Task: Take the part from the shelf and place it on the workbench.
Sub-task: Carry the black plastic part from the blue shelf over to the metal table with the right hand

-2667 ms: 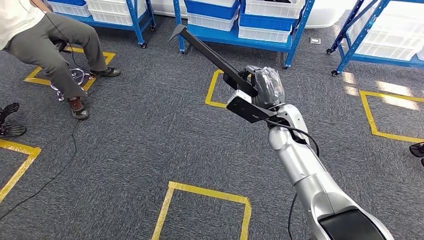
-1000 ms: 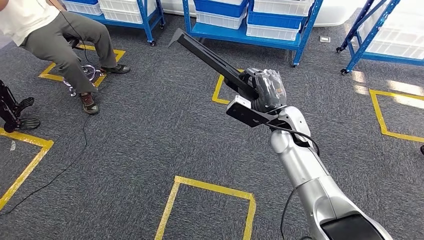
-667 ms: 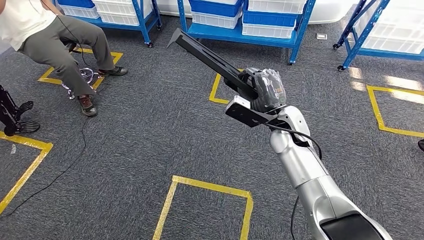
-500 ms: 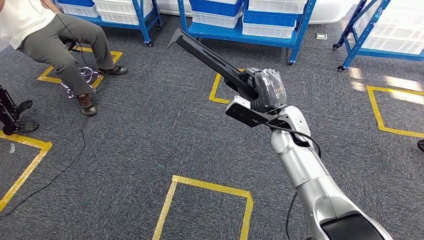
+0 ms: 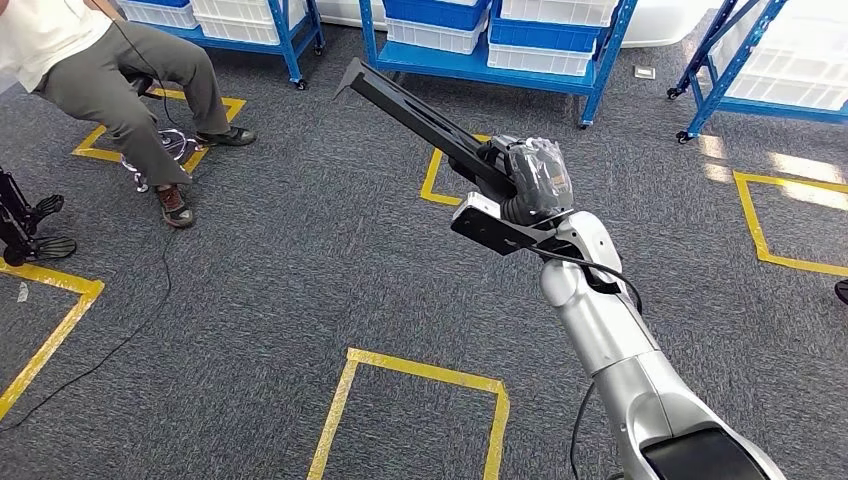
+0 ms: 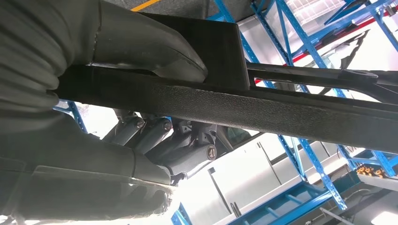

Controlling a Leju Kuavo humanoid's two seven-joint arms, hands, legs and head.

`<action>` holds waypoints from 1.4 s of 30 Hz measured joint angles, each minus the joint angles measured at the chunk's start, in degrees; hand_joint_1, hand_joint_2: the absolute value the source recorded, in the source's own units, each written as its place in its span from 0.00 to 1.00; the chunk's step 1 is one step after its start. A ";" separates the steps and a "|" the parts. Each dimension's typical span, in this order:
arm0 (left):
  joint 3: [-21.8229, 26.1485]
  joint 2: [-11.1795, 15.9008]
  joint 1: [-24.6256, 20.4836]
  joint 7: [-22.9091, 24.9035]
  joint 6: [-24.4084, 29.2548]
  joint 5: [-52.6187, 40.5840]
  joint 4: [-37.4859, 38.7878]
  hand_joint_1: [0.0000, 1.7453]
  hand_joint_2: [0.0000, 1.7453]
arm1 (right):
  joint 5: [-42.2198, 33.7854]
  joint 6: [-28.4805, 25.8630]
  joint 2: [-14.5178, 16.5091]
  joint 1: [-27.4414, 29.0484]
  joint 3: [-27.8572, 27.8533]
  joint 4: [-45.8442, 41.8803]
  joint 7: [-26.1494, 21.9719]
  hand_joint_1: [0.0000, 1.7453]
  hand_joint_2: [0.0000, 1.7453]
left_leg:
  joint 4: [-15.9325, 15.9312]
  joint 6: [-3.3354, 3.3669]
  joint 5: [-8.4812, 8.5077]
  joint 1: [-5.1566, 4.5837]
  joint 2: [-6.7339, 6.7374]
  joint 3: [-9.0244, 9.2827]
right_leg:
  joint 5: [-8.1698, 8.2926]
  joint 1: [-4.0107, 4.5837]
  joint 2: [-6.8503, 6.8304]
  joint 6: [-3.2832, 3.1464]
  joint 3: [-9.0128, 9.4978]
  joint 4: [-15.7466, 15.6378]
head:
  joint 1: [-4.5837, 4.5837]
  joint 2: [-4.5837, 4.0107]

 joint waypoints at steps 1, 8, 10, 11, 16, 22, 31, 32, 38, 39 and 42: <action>0.00 0.00 0.00 -0.46 0.17 -0.09 0.00 0.00 1.00 | 0.01 0.00 0.00 0.00 0.00 0.00 -0.03 0.98 1.00 | 0.04 0.00 0.00 -0.01 0.00 -0.03 | 0.00 -0.01 0.00 0.01 -0.01 0.00 | 0.00 0.00; -0.01 -0.10 0.00 -2.15 0.91 -0.41 0.00 0.00 1.00 | 0.05 0.00 -0.02 -0.01 -0.02 0.00 -0.19 0.98 1.00 | 0.12 0.02 0.00 -0.01 0.00 -0.17 | 0.04 -0.02 0.00 0.06 -0.09 0.00 | 0.01 0.00; -0.01 -0.13 0.00 -2.40 0.93 -0.57 0.00 0.00 1.00 | 0.07 0.00 -0.02 -0.02 -0.02 0.00 -0.27 0.98 1.00 | 0.13 0.03 0.00 -0.01 0.00 -0.19 | 0.04 -0.04 -0.01 0.06 -0.10 0.00 | 0.01 0.00; -0.01 -0.12 -0.01 -2.52 0.79 -0.65 0.00 0.00 1.00 | 0.07 0.00 0.01 -0.03 -0.02 0.00 -0.32 0.98 1.00 | 0.28 0.07 -0.08 -0.01 -0.01 -0.30 | 0.08 -0.32 -0.01 0.16 -0.04 -0.06 | -0.01 0.00; -0.01 -0.18 -0.06 -2.78 -0.08 -0.75 0.00 0.00 1.00 | 0.11 0.00 0.18 -0.27 -0.05 -0.06 -0.69 0.98 1.00 | -1.86 2.14 0.58 0.26 0.23 1.04 | 0.19 -0.45 -0.14 0.93 0.39 -0.69 | 0.03 0.00; 0.01 -0.63 -0.09 -2.82 0.41 -0.91 0.00 0.00 1.00 | 0.08 0.00 -0.20 -0.21 -0.13 0.06 -0.85 0.98 1.00 | -3.86 2.33 1.07 1.14 0.33 2.18 | -5.35 -1.12 -0.31 1.66 -6.26 13.00 | 0.39 0.00; -0.01 -0.54 0.12 -2.91 0.33 -1.10 0.00 0.00 1.00 | 0.05 -0.01 -0.41 0.16 -0.37 0.17 -0.95 0.98 1.00 | 1.29 -1.51 -1.85 2.59 0.52 0.27 | -1.71 -1.88 -0.06 1.03 0.24 2.02 | 0.15 0.00; -0.01 -0.53 0.13 -2.90 0.32 -1.10 0.00 0.00 1.00 | 0.06 -0.02 -0.37 0.12 -0.42 0.16 -0.96 0.98 1.00 | 3.08 -1.39 -2.74 2.62 0.85 -0.51 | -1.76 -1.76 -0.05 0.69 0.42 1.99 | 0.08 0.00; -0.01 -0.53 0.19 -2.77 0.22 -1.31 0.00 0.00 1.00 | 0.05 -0.02 -0.37 0.47 -0.50 0.12 -0.96 0.98 1.00 | 17.05 0.89 -5.82 1.04 1.44 -9.42 | -3.27 -0.17 -0.10 -0.90 1.93 1.92 | -0.08 0.00; -0.01 -0.52 0.20 -2.75 0.19 -1.34 0.00 0.00 1.00 | 0.05 -0.02 -0.37 0.49 -0.50 0.08 -0.96 0.98 1.00 | 13.81 1.80 -3.62 0.50 1.43 -8.22 | -3.68 0.07 -0.08 -0.98 2.49 1.84 | -0.07 0.00; -0.02 -0.36 0.11 -2.73 0.09 -1.44 0.00 0.00 1.00 | 0.05 -0.02 -0.41 0.48 -0.52 -0.01 -0.96 0.98 1.00 | 4.35 4.30 0.04 -1.13 1.71 -3.39 | -4.78 0.54 -0.09 -0.79 4.21 0.68 | 0.08 0.00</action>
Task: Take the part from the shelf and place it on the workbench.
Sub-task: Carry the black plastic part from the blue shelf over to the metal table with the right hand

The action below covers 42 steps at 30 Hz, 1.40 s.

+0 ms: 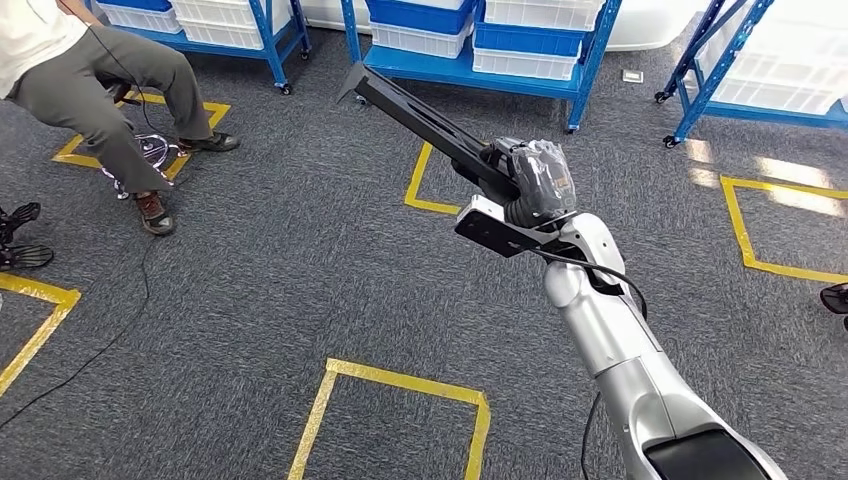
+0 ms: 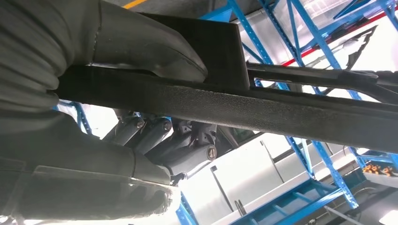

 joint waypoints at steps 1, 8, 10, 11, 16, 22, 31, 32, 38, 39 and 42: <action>-0.01 0.05 -0.05 0.01 -0.04 -0.03 0.00 0.00 1.00 | 0.01 0.00 -0.03 0.03 -0.02 0.01 0.01 0.98 1.00 | -1.22 0.38 -0.23 -0.32 0.09 0.89 | -0.07 0.03 -0.05 0.25 0.66 -0.60 | 0.05 0.00; 0.01 -0.03 -0.16 0.07 -0.28 -0.10 0.00 0.00 1.00 | -0.01 -0.02 -0.46 0.05 -0.28 -0.27 0.07 0.98 1.00 | -5.24 0.78 -2.01 -0.51 -0.65 6.02 | -1.50 0.19 -0.29 1.66 -4.95 10.23 | 0.15 0.00; 0.01 -0.09 -0.09 0.07 -0.29 -0.10 0.00 0.00 1.00 | -0.01 -0.02 -0.57 0.54 -0.29 -0.27 0.07 0.98 1.00 | -5.23 0.68 -3.07 -0.55 -0.99 7.10 | -3.70 0.15 -0.28 1.65 -9.00 13.51 | 0.15 0.00; 0.01 -0.14 -0.01 0.08 -0.30 -0.10 0.00 0.00 1.00 | -0.01 -0.02 -0.67 0.75 -0.31 -0.27 0.07 0.98 1.00 | -5.21 0.59 -3.67 -0.58 -1.18 7.83 | -3.68 0.15 -0.29 1.93 -9.82 12.64 | 0.16 0.00; 0.01 -0.25 0.12 0.10 -0.30 -0.12 0.05 0.00 1.00 | 0.01 -0.01 -0.96 0.91 -0.38 -0.26 0.08 0.98 1.00 | -5.00 -0.38 -6.93 -0.98 -1.48 11.27 | 7.66 0.41 -0.66 2.97 -7.15 -2.07 | 0.28 0.00; 0.01 -0.27 -0.10 0.15 -0.29 -0.23 0.02 0.00 1.00 | 0.02 -0.01 -0.77 0.46 -0.44 -0.73 0.11 0.98 1.00 | 3.14 -2.13 -8.85 -0.37 -1.01 7.61 | 7.34 -0.10 -0.56 -1.09 -4.04 -3.09 | 0.14 0.00; 0.01 -0.31 -0.03 1.04 0.10 -0.46 0.15 0.00 1.00 | 0.22 0.08 -0.58 0.44 -0.41 -0.72 0.10 0.98 1.00 | -3.30 -4.08 -0.84 1.76 0.42 2.53 | 2.46 -0.53 -0.39 0.73 1.28 -2.99 | -0.07 0.00; 0.01 -0.34 -0.06 1.21 0.16 -0.52 0.19 0.00 1.00 | 0.33 0.08 -0.56 0.37 -0.40 -0.70 0.10 0.98 1.00 | -3.63 -3.57 -0.33 1.46 0.49 2.54 | 2.18 -0.38 -0.41 1.14 1.28 -3.07 | -0.07 0.00; 0.01 -0.43 -0.29 1.63 0.28 -0.66 0.15 0.00 1.00 | -0.08 0.25 -0.67 -0.07 -0.46 -0.71 -0.24 0.98 1.00 | -4.18 -0.64 -0.98 0.57 -0.01 3.65 | -2.05 -0.54 -0.56 1.78 -3.88 5.92 | 0.11 0.00; 0.02 -0.38 -0.30 1.65 0.28 -0.67 0.15 0.00 1.00 | -0.01 0.34 -0.74 -0.09 -0.44 -0.66 -0.35 0.98 1.00 | -4.18 -0.32 -1.17 0.44 -0.10 3.78 | -3.17 -0.52 -0.54 1.60 -6.34 9.92 | 0.13 0.00; 0.03 -0.34 -0.32 1.66 0.27 -0.67 0.15 0.00 1.00 | 0.46 0.44 -0.86 -0.03 -0.35 -0.54 -0.44 0.98 1.00 | -4.18 0.00 -1.41 0.26 -0.33 3.97 | -4.27 -0.43 -0.52 1.57 -9.73 15.03 | 0.13 0.00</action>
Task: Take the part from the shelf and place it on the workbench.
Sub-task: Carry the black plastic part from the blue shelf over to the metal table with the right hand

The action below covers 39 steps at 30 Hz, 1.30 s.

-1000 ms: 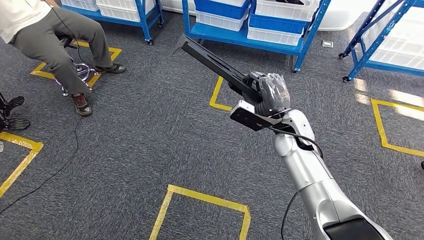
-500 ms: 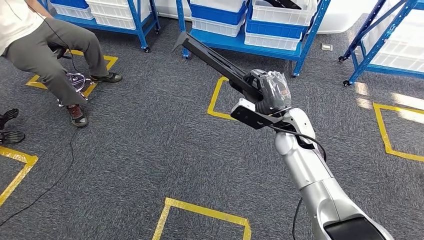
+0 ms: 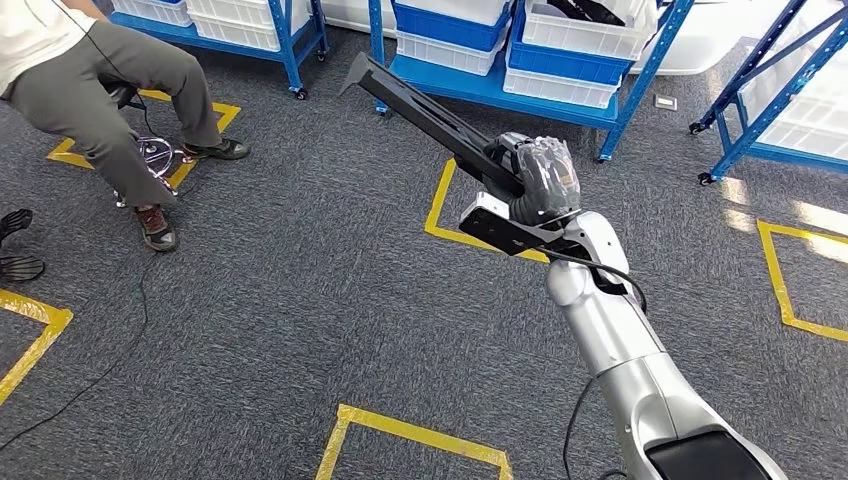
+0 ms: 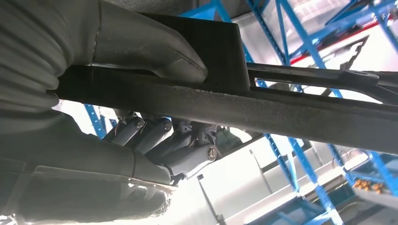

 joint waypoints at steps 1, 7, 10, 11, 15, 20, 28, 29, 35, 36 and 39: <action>-0.01 0.01 0.00 0.00 0.00 0.00 0.00 0.00 1.00 | 0.00 0.00 0.00 0.00 0.00 0.00 0.00 0.98 1.00 | 0.00 0.00 0.00 0.00 -0.01 0.01 | 0.00 0.01 0.00 0.01 -0.06 0.07 | 0.00 0.00; 0.26 0.16 0.09 0.37 -0.57 0.05 0.00 0.00 1.00 | 0.78 -0.20 0.71 -0.81 0.63 0.10 0.18 0.98 1.00 | 0.21 -0.46 -0.63 -1.08 -2.05 0.83 | 8.86 1.00 0.75 -0.40 4.19 -14.46 | -0.04 0.00; 0.63 0.56 0.30 0.67 -0.93 0.09 -0.01 0.00 1.00 | 0.96 -0.24 1.87 -1.40 1.07 0.11 0.44 0.98 1.00 | 2.00 -1.61 -1.95 -0.86 -1.87 0.10 | 10.68 0.30 0.48 -1.88 5.97 -17.88 | -0.13 0.00; 0.74 0.66 0.30 0.70 -0.94 0.12 -0.01 0.00 1.00 | 1.05 -0.22 2.18 -1.54 1.20 0.12 0.50 0.98 1.00 | 4.39 -2.08 -3.45 -0.62 -1.45 -0.97 | 10.77 0.00 0.29 -2.23 6.21 -18.05 | -0.22 0.00; 1.05 0.72 0.31 1.01 -0.84 0.33 0.00 0.00 1.00 | 1.21 0.06 3.10 -1.89 1.69 0.45 0.56 0.98 1.00 | 16.64 -3.93 -8.70 0.83 -0.49 -6.94 | 10.64 -0.03 -0.23 -2.59 6.35 -18.03 | -0.36 0.00; 1.58 0.85 0.23 1.25 -0.39 0.58 0.00 0.00 1.00 | 1.31 0.16 4.18 -2.53 2.00 1.01 0.45 0.98 1.00 | 3.00 -5.24 -2.39 2.12 0.97 0.29 | 9.54 -0.30 -0.55 -0.83 6.29 -17.00 | -0.38 0.00; 1.91 0.82 0.14 1.29 0.07 0.57 -0.01 0.00 1.00 | 1.34 -0.41 4.87 -3.51 2.62 2.30 -0.09 0.98 1.00 | 1.13 -1.31 -2.27 1.07 -0.41 1.39 | 4.39 -0.22 -0.67 0.54 0.90 -6.31 | 0.13 0.00; 1.93 0.82 0.14 1.29 0.07 0.57 -0.01 0.00 1.00 | 1.34 -0.48 4.86 -3.53 2.71 2.52 -0.12 0.98 1.00 | 1.13 -1.16 -2.32 0.96 -0.62 1.39 | 3.23 -0.19 -0.55 0.52 -1.18 -2.52 | 0.14 0.00; 2.05 0.63 0.14 1.20 0.03 0.25 0.00 0.00 1.00 | 1.22 -0.70 4.68 -3.80 2.86 3.27 -0.41 0.98 1.00 | 1.24 -1.28 -2.55 0.16 -2.22 1.60 | 9.69 0.59 0.38 1.05 2.94 -14.25 | 0.10 0.00; 2.05 0.61 0.17 1.16 -0.01 0.07 0.00 0.00 1.00 | 1.07 -0.86 4.65 -3.90 2.86 3.37 -0.55 0.98 1.00 | 1.27 -1.42 -2.61 0.05 -2.37 1.58 | 10.37 0.77 0.51 0.65 3.77 -16.07 | 0.06 0.00; 2.05 0.65 0.42 1.17 -0.18 -0.60 0.00 0.00 1.00 | 0.48 -1.43 4.38 -4.00 2.83 3.76 -0.95 0.98 1.00 | 1.37 -2.10 -2.84 0.14 -2.48 1.51 | 10.84 0.68 0.31 -0.60 4.30 -16.94 | 0.04 0.00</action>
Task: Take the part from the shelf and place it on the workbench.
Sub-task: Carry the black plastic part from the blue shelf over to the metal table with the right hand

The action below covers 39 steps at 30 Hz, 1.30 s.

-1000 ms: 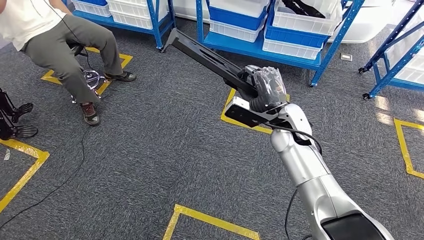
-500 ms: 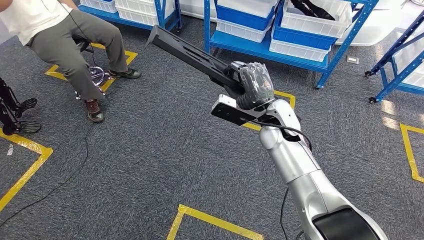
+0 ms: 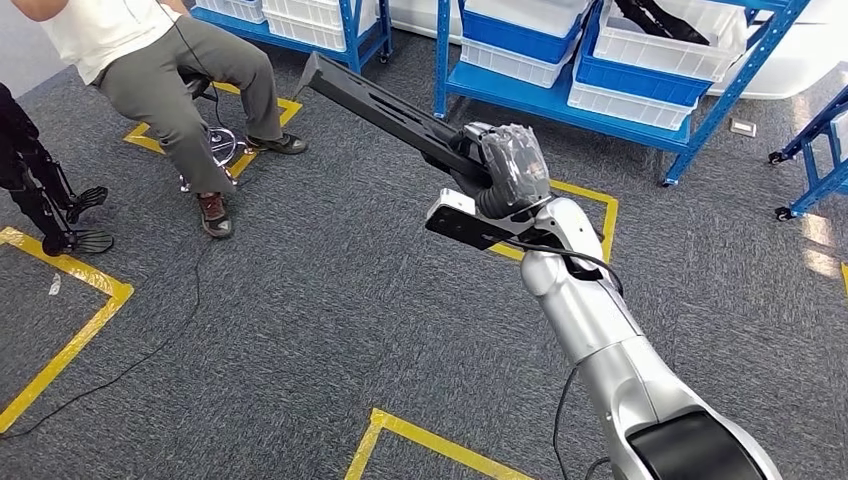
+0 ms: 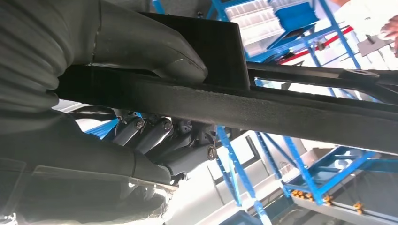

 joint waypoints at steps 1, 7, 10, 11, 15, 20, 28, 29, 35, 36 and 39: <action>-0.01 0.01 0.07 0.04 -0.03 -0.22 0.00 0.00 1.00 | -0.15 -0.18 -0.10 -0.01 -0.02 0.09 -0.13 0.98 1.00 | 0.66 -0.30 -0.53 0.08 0.34 -0.26 | 0.12 -0.24 -0.12 -0.46 0.22 -0.22 | -0.06 0.00; -0.03 -0.05 0.21 0.35 0.09 -0.58 0.00 0.00 1.00 | -0.46 -0.72 -0.50 0.86 0.13 0.60 -0.62 0.98 1.00 | 15.81 -1.85 -6.78 0.79 2.12 -7.80 | 0.06 -0.55 -0.64 -1.77 0.96 -0.53 | -0.32 0.00; -0.02 -0.05 0.20 0.35 0.15 -0.61 0.00 0.00 1.00 | -0.45 -0.82 -0.56 1.34 0.22 0.63 -0.62 0.98 1.00 | 6.47 -2.12 -1.87 1.28 3.36 -3.23 | -0.23 -0.51 -0.75 -1.34 1.03 -0.27 | -0.34 0.00; -0.02 -0.08 0.13 0.34 0.15 -0.62 0.00 0.00 1.00 | -0.45 -0.90 -0.60 1.35 0.22 0.63 -0.62 0.98 1.00 | 3.26 -1.97 -0.77 1.29 3.68 -1.55 | -0.43 -0.31 -0.79 -1.03 1.00 -0.10 | -0.31 0.00; -0.02 -0.25 -0.01 0.34 0.15 -0.62 0.00 0.00 1.00 | -0.42 -1.10 -0.78 1.43 0.22 0.62 -0.62 0.98 1.00 | 0.50 -0.53 -0.14 0.81 3.24 -0.20 | -0.89 0.34 -1.21 0.11 0.88 0.13 | 0.07 0.00; -0.02 -0.34 -0.05 0.31 0.15 -0.73 0.00 0.00 1.00 | -0.39 -1.17 -1.36 1.70 0.21 0.62 -0.49 0.98 1.00 | -0.01 1.21 0.23 0.66 2.29 0.09 | -6.66 -0.17 -0.84 0.23 -5.30 13.02 | 0.19 0.00; -0.24 -0.54 -0.04 0.93 -0.39 -1.80 0.00 0.00 1.00 | 0.37 -1.04 -2.50 3.15 0.19 -1.09 0.50 0.98 1.00 | 0.19 0.51 0.16 0.27 0.42 0.03 | -1.06 -0.24 0.12 1.30 0.47 0.68 | 0.22 0.00; -0.28 -0.56 0.00 1.04 -0.40 -1.88 0.00 0.00 1.00 | 0.50 -0.96 -2.54 3.29 0.20 -1.33 0.51 0.98 1.00 | 0.16 0.19 0.18 0.21 0.37 0.00 | -0.95 -0.08 0.07 0.92 0.55 0.56 | 0.19 0.00; -0.41 -0.65 0.09 1.15 -0.54 -2.26 0.00 0.00 1.00 | 0.78 -0.09 -2.58 3.69 0.24 -2.68 0.56 0.98 1.00 | 10.38 -1.52 -5.47 0.73 1.86 -4.77 | -0.62 -0.61 -0.69 -1.37 1.11 0.12 | -0.15 0.00; -0.43 -0.64 0.09 1.15 -0.61 -2.28 0.00 0.00 1.00 | 0.81 0.02 -2.59 3.90 0.25 -2.73 0.56 0.98 1.00 | 13.75 -1.69 -6.72 0.78 1.92 -6.49 | -0.68 -0.51 -0.90 -1.45 1.16 0.13 | -0.14 0.00; -0.44 -0.59 0.11 1.16 -0.85 -2.33 0.00 0.00 1.00 | 0.87 0.22 -2.62 4.58 0.26 -2.87 0.56 0.98 1.00 | 13.16 -1.76 -4.81 0.79 2.41 -6.52 | -0.80 -0.39 -1.59 -1.48 1.24 0.17 | -0.14 0.00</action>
